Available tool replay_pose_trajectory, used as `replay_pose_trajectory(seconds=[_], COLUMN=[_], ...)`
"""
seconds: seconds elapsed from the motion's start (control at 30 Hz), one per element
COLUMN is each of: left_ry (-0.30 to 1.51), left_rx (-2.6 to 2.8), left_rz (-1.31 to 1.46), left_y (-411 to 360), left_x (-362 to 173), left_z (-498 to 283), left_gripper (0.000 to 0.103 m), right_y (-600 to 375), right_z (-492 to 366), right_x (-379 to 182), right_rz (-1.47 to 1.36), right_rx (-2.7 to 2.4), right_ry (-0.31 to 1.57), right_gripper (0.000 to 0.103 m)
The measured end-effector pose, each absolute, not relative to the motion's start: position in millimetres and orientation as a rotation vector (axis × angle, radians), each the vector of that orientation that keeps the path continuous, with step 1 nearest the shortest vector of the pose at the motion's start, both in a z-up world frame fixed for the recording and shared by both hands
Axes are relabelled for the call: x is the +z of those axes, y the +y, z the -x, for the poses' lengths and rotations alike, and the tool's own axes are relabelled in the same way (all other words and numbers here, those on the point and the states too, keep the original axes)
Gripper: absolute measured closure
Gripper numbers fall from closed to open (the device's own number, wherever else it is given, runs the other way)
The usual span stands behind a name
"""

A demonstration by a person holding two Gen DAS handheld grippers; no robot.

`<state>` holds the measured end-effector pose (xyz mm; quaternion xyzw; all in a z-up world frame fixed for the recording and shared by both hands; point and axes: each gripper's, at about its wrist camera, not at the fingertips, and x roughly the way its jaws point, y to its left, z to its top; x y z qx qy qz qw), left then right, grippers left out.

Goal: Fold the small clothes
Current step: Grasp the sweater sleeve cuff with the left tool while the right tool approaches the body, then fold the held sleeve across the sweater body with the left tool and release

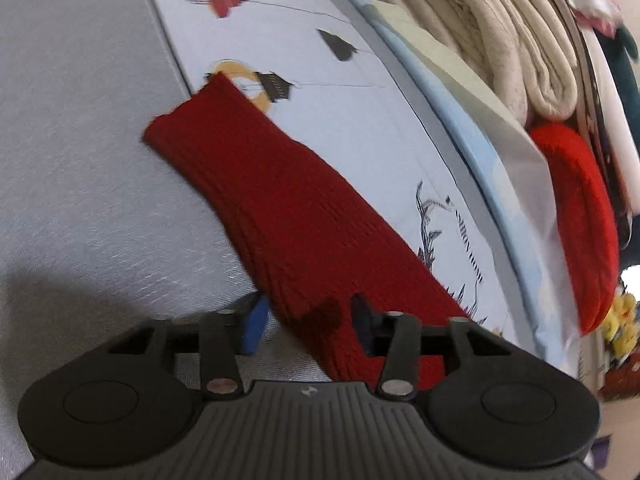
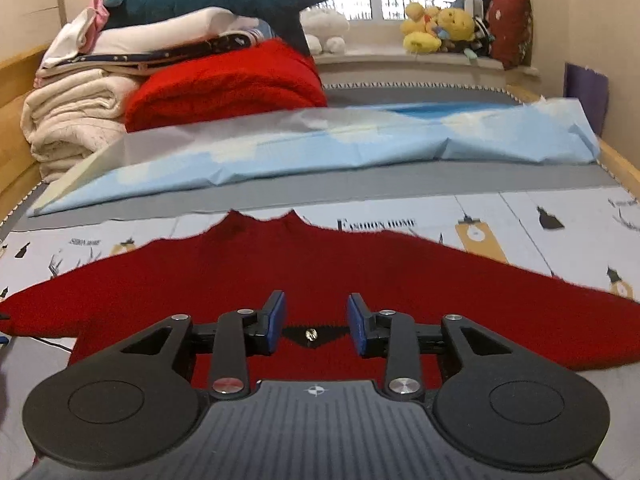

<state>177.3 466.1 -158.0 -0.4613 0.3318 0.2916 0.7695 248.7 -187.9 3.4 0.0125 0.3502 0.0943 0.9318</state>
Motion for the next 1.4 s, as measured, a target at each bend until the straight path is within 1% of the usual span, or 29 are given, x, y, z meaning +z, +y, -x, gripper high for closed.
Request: replay_pose_trajectory(seconds=[0.03, 0.1, 0.17, 0.23, 0.3, 0.4, 0.47, 0.53, 0.57, 0.6, 0.63, 0.67, 0.7, 0.73, 0.87, 1.03, 1.1, 1.17, 1.3, 1.37, 1.4], left_ry=[0.740, 0.729, 0.708, 0.647, 0.565, 0.467, 0.441, 0.487, 0.543, 0.592, 0.608, 0.607, 0.599, 0.595, 0.688, 0.876, 0.908, 0.921, 0.908, 0.906, 0.905], left_rx=[0.644, 0.678, 0.705, 0.673, 0.556, 0.343, 0.180, -0.006, -0.126, -0.242, -0.320, -0.357, -0.357, -0.338, -0.153, 0.145, 0.161, 0.141, 0.125, 0.115, 0.107], left_rz=[0.968, 0.915, 0.780, 0.576, 0.415, 0.325, 0.293, 0.310, 0.315, 0.314, 0.300, 0.268, 0.236, 0.236, 0.420, 0.415, 0.472, 0.503, 0.470, 0.460, 0.459], left_y=[462.5, 456.0, 439.5, 404.9, 354.6, 274.5, 210.1, 155.8, 129.2, 105.0, 89.3, 78.3, 74.0, 76.7, 124.8, 161.6, 173.4, 174.2, 161.2, 150.4, 144.6], left_x=[-157.4, -151.5, -129.4, -94.8, -56.4, -18.4, -3.2, -0.2, -1.1, -1.7, -0.6, 2.6, 6.0, 7.6, -4.3, -31.4, -34.9, -34.5, -26.5, -27.2, -28.5], left_z=[-181.0, -185.5, -195.6, -212.5, -228.0, -241.5, -250.7, -262.9, -269.3, -273.1, -273.1, -270.3, -268.4, -269.3, -290.6, -312.6, -321.7, -325.3, -328.9, -330.4, -334.0], left_gripper=[0.088, 0.091, 0.093, 0.094, 0.094, 0.094, 0.094, 0.092, 0.090, 0.084, 0.074, 0.068, 0.062, 0.061, 0.061, 0.061, 0.061, 0.061, 0.060, 0.060, 0.060], right_y=[-189.3, -193.9, -198.7, -201.7, -203.1, -203.8, -204.5, -206.5, -207.4, -208.4, -209.5, -210.5, -211.9, -213.2, -221.0, -226.6, -228.6, -230.8, -242.0, -248.2, -249.3], right_z=[-252.0, -252.7, -252.2, -252.4, -251.4, -250.0, -250.7, -252.8, -254.6, -257.2, -259.9, -262.5, -265.9, -268.7, -278.2, -293.2, -300.8, -309.9, -321.8, -321.5, -320.6], right_x=[2.5, -0.9, -4.0, -6.7, -9.1, -12.7, -14.7, -17.7, -19.5, -22.2, -25.5, -28.6, -32.5, -36.1, -50.2, -68.2, -75.6, -85.5, -110.9, -118.1, -119.3], right_rz=[-0.035, -0.056, -0.071, -0.073, -0.068, -0.059, -0.057, -0.069, -0.080, -0.097, -0.119, -0.140, -0.169, -0.198, -0.328, -0.442, -0.479, -0.518, -0.623, -0.674, -0.683], right_rx=[0.187, 0.175, 0.167, 0.157, 0.154, 0.162, 0.157, 0.148, 0.143, 0.141, 0.135, 0.129, 0.124, 0.120, 0.101, 0.053, 0.027, -0.012, -0.139, -0.191, -0.212], right_ry=[0.727, 0.747, 0.758, 0.772, 0.784, 0.802, 0.810, 0.825, 0.836, 0.850, 0.867, 0.882, 0.902, 0.918, 0.968, 1.023, 1.033, 1.052, 1.086, 1.071, 1.048], right_gripper=[0.068, 0.068, 0.068, 0.068, 0.069, 0.085, 0.086, 0.086, 0.086, 0.085, 0.085, 0.083, 0.077, 0.073, 0.070, 0.060, 0.058, 0.058, 0.060, 0.067, 0.075])
